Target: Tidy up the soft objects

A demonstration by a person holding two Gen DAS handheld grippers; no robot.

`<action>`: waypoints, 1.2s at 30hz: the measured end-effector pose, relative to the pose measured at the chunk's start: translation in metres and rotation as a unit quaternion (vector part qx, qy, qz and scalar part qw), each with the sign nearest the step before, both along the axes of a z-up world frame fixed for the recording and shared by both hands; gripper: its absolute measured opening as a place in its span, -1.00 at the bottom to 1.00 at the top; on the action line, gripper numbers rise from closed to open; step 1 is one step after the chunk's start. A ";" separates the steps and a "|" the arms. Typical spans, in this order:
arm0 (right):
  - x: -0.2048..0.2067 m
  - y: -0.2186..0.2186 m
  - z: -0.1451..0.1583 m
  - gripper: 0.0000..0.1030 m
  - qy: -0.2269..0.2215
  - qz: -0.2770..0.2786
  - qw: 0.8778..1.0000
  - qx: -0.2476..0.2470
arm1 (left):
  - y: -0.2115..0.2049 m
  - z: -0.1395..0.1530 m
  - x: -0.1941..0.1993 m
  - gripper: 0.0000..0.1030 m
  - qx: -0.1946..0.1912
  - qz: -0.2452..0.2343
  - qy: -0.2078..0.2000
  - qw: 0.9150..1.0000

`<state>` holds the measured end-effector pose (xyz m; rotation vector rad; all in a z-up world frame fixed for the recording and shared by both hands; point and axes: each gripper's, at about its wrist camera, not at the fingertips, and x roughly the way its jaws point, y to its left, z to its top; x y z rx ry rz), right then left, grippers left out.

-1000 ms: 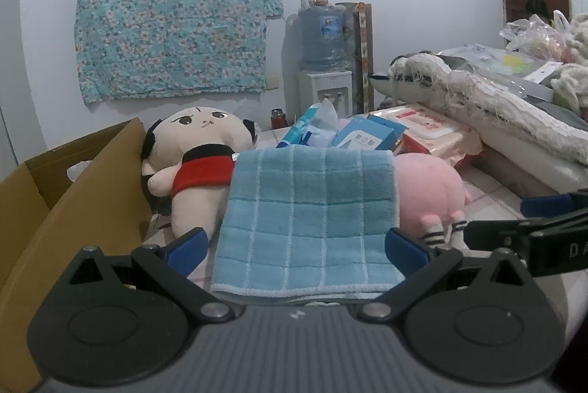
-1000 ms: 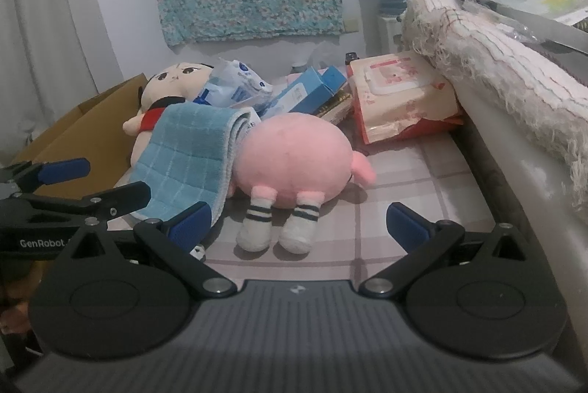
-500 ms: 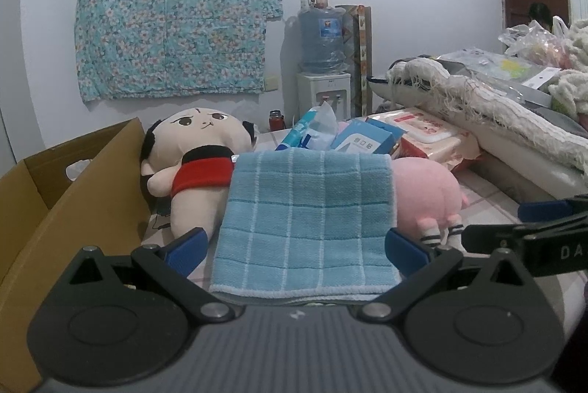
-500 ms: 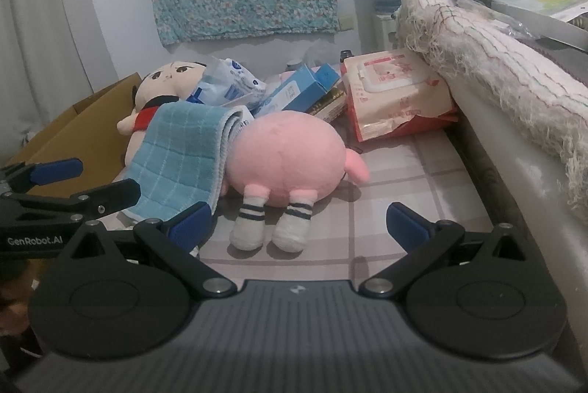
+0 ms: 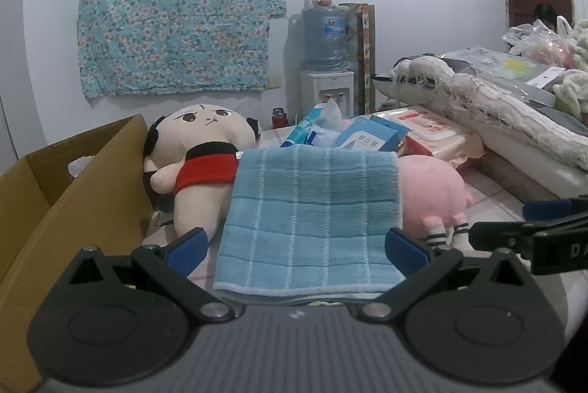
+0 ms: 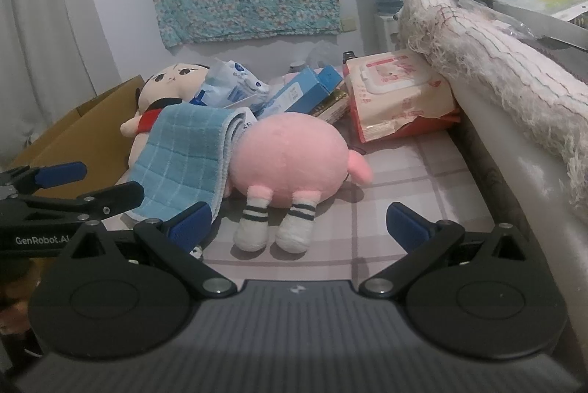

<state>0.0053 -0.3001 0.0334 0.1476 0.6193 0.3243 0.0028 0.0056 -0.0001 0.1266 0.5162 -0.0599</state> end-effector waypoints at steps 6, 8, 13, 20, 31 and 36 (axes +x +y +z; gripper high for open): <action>0.000 0.000 0.000 0.98 0.000 0.002 1.000 -0.001 | 0.000 0.000 0.000 1.00 0.000 -0.002 0.000 1.000; 0.000 0.000 0.000 0.98 0.000 0.002 1.000 -0.001 | 0.000 0.000 0.000 1.00 0.000 -0.001 0.000 1.000; 0.000 0.001 -0.001 0.98 -0.001 0.002 1.000 0.001 | 0.000 -0.001 0.000 1.00 0.000 -0.001 0.000 1.000; 0.000 0.001 0.000 0.98 -0.001 0.003 1.000 0.000 | 0.001 -0.001 0.002 1.00 0.001 -0.002 -0.001 1.000; 0.000 -0.006 0.000 0.98 -0.008 -0.018 1.000 0.010 | 0.006 0.002 -0.001 1.00 -0.008 -0.005 -0.007 1.000; 0.002 -0.004 0.002 0.97 -0.045 -0.029 0.998 -0.015 | 0.017 0.003 -0.006 1.00 -0.021 -0.030 -0.024 0.999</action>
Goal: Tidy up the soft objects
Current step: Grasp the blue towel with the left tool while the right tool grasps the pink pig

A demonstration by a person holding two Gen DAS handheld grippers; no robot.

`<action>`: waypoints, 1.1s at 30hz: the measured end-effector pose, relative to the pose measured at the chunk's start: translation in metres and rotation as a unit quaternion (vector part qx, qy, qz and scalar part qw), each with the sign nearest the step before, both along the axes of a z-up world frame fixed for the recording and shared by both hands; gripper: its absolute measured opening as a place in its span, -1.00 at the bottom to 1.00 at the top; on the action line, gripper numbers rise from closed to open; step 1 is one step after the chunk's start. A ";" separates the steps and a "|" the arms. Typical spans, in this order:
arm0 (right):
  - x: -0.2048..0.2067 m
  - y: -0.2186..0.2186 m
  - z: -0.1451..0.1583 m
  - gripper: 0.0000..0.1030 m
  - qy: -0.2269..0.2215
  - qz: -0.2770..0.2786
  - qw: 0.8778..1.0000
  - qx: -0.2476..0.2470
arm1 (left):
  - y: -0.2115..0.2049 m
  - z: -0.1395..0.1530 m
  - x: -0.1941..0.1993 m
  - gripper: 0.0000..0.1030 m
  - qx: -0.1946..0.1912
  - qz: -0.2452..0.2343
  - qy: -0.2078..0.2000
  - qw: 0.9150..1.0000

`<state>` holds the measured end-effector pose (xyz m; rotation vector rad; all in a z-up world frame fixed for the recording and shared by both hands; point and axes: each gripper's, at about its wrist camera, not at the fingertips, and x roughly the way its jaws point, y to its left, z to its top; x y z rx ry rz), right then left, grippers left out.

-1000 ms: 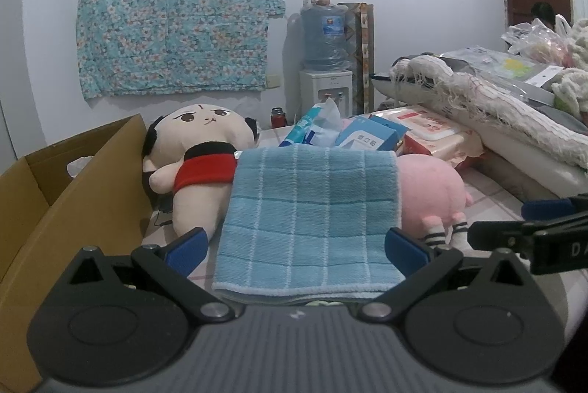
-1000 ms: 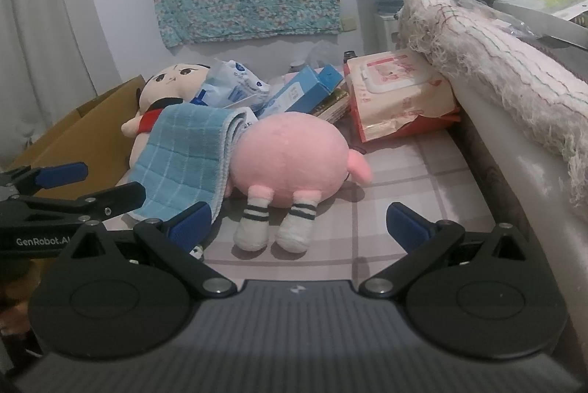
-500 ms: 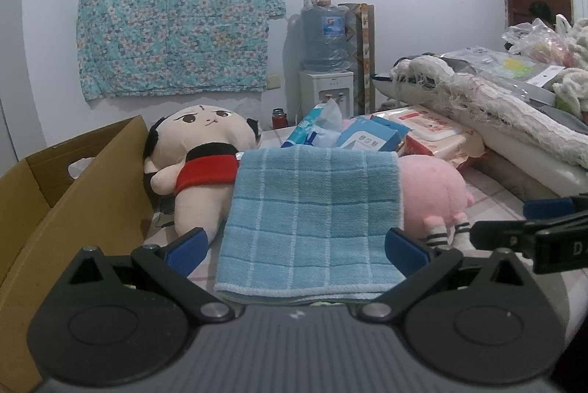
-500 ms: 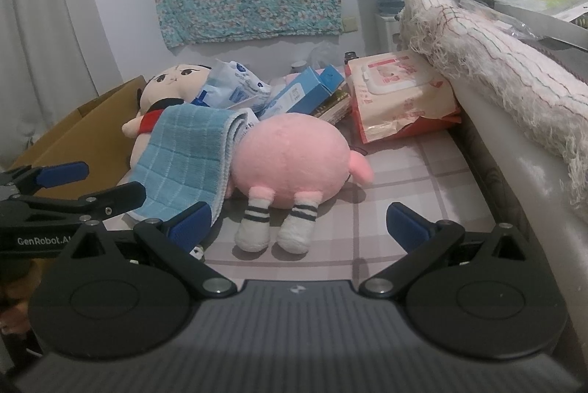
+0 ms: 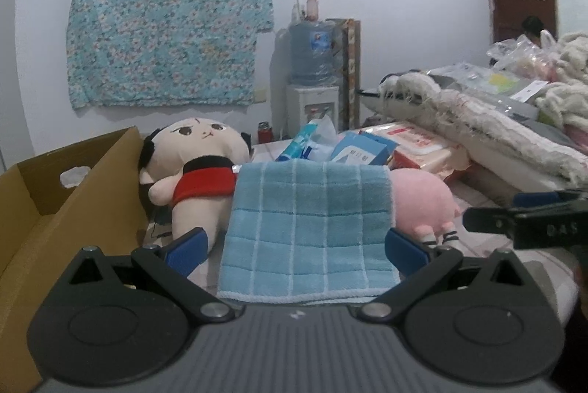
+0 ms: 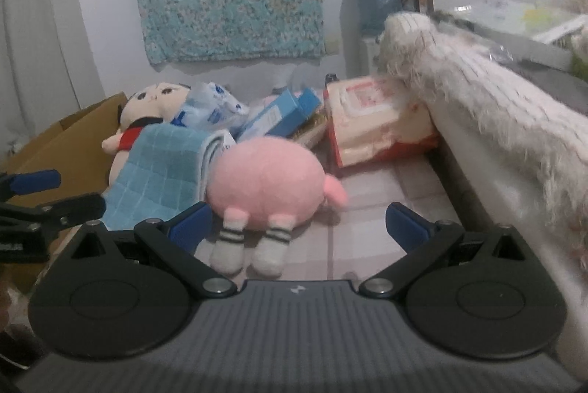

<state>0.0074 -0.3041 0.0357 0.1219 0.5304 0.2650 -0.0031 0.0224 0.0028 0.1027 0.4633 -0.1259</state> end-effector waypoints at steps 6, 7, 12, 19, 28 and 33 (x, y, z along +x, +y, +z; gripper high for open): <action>0.036 0.004 -0.005 0.97 0.036 0.013 0.999 0.008 | 0.018 0.007 0.016 0.91 -0.028 -0.010 -0.015 0.999; 0.041 0.006 -0.005 0.97 0.038 0.019 0.999 0.009 | 0.019 0.010 0.026 0.88 -0.025 -0.020 -0.011 0.999; 0.063 0.021 -0.006 0.97 0.046 0.071 0.996 -0.031 | 0.024 0.018 0.073 0.59 0.001 -0.023 -0.011 1.000; 0.091 0.027 -0.004 0.78 0.057 0.112 0.991 -0.043 | 0.051 0.002 0.143 0.21 -0.079 -0.043 0.084 0.992; 0.093 0.030 -0.009 0.91 0.068 0.117 0.989 -0.059 | 0.064 -0.008 0.153 -0.41 -0.127 -0.043 0.127 0.983; 0.091 0.035 -0.013 0.82 0.072 0.107 0.990 -0.061 | 0.072 -0.008 0.142 -0.76 -0.132 -0.049 0.140 0.980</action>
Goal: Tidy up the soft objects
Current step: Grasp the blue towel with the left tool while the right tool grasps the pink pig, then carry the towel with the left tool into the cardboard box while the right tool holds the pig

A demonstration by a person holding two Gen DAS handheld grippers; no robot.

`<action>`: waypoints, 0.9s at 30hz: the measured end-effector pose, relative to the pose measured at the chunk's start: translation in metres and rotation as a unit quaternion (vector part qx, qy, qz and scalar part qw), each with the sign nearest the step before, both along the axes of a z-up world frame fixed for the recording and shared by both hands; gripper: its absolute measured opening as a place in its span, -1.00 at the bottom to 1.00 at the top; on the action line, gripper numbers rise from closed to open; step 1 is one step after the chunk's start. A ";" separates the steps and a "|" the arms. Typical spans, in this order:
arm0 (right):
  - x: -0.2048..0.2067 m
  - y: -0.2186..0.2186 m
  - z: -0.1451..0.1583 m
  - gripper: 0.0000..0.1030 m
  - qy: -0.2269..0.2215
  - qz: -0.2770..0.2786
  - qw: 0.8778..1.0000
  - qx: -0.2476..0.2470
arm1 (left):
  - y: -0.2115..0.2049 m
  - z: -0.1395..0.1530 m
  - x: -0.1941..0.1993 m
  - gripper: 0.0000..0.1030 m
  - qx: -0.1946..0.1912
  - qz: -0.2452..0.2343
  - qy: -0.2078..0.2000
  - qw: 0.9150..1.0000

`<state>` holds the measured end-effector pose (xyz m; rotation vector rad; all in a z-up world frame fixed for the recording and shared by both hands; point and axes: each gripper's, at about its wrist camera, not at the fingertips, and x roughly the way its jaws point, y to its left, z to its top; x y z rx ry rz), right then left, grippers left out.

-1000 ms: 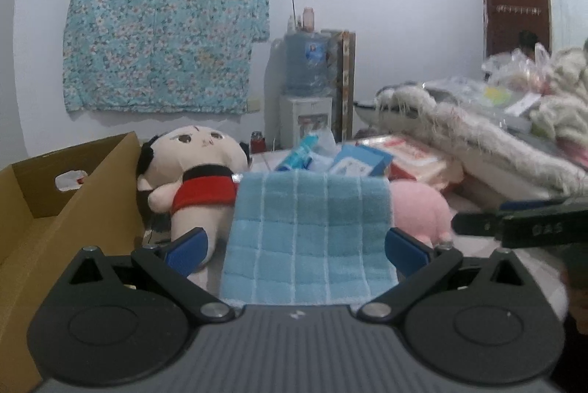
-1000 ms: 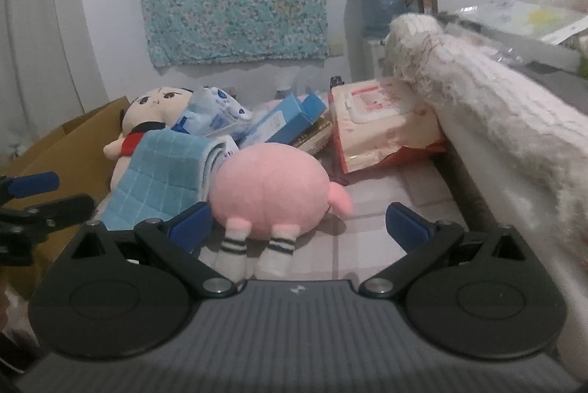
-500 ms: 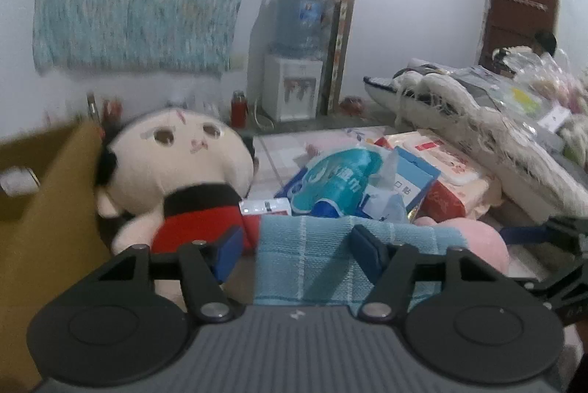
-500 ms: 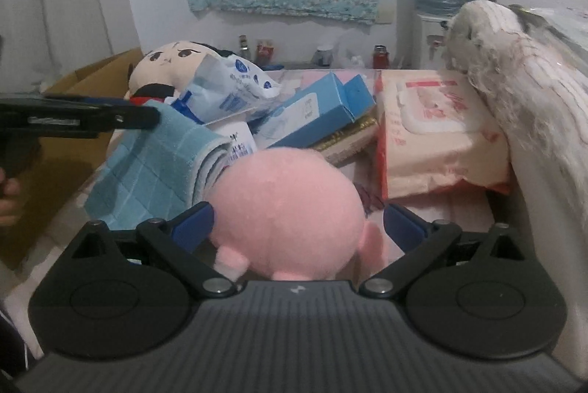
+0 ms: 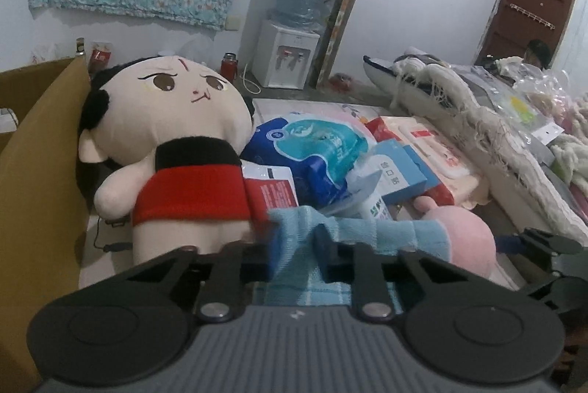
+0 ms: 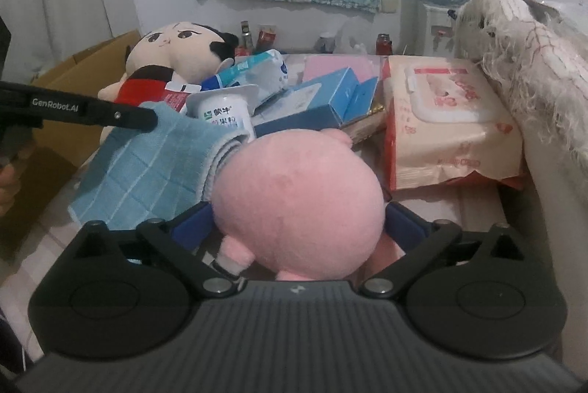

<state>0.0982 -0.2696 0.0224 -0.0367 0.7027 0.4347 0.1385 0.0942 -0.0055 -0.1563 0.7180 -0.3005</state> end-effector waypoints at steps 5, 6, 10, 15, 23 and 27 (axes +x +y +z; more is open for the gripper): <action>-0.004 -0.012 0.001 0.59 0.012 -0.036 0.999 0.039 | -0.005 0.008 -0.011 -0.83 0.007 0.001 -0.010 1.000; -0.006 -0.015 0.001 0.57 0.015 -0.046 0.998 0.045 | -0.007 0.011 -0.015 -0.83 0.009 0.001 -0.015 1.000; -0.023 -0.029 0.008 0.56 0.000 -0.069 0.995 0.079 | -0.022 0.033 -0.039 -0.84 0.031 -0.001 -0.055 0.998; -0.049 -0.042 0.033 0.57 -0.025 -0.073 0.991 0.112 | -0.035 0.072 -0.065 -0.84 0.036 -0.007 -0.100 0.994; -0.082 -0.032 0.100 0.59 -0.076 -0.024 0.983 0.168 | -0.025 0.150 -0.104 -0.85 0.046 0.042 -0.186 0.981; -0.081 -0.003 0.135 0.59 -0.095 0.029 0.974 0.202 | 0.002 0.189 -0.127 -0.85 0.064 0.077 -0.214 0.972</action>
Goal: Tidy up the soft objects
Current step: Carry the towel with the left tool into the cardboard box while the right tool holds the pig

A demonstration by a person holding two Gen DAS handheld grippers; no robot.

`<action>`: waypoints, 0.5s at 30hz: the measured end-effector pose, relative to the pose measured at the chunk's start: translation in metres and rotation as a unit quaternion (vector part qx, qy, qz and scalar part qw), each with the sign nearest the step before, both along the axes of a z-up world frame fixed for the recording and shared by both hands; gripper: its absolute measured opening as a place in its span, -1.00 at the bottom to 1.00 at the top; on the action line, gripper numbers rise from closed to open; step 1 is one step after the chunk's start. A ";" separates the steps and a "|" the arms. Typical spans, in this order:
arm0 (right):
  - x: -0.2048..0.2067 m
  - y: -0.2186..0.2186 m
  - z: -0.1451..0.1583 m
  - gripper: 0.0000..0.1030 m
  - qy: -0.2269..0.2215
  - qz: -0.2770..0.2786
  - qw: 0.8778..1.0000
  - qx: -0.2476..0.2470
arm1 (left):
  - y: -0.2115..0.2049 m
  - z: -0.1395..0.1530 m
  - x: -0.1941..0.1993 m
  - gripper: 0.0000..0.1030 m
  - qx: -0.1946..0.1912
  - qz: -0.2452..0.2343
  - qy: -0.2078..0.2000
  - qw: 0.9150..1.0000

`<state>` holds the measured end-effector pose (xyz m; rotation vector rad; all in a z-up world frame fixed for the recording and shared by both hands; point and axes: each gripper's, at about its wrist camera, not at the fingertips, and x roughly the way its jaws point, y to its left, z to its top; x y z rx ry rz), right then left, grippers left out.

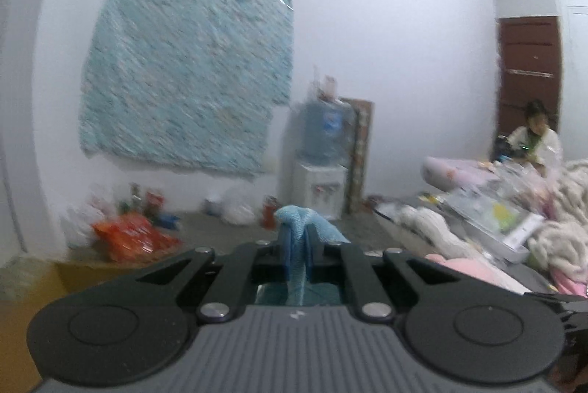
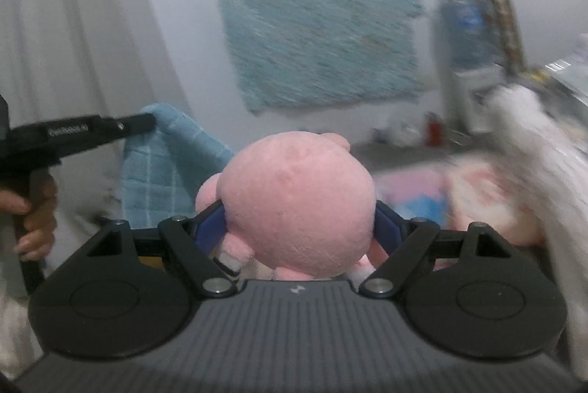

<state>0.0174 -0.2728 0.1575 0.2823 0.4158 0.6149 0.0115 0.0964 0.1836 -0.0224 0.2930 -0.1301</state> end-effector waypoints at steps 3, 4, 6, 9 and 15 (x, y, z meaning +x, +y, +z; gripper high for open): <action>0.009 0.035 0.022 0.60 -0.015 0.037 0.999 0.008 | 0.028 0.026 -0.015 -0.85 0.009 0.035 -0.010 0.999; 0.012 0.044 0.028 0.60 -0.017 0.050 0.999 0.013 | 0.041 0.034 -0.019 -0.85 0.010 0.050 -0.009 0.999; 0.022 0.073 0.038 0.60 -0.018 0.080 0.996 0.023 | 0.066 0.042 -0.023 -0.85 0.010 0.081 -0.003 0.997; 0.036 0.120 0.049 0.60 -0.020 0.114 0.993 0.016 | 0.115 0.041 -0.010 -0.85 0.014 0.130 0.038 0.991; 0.067 0.214 0.040 0.61 0.004 0.165 0.986 -0.002 | 0.218 -0.056 0.093 -0.85 -0.007 0.168 0.212 0.963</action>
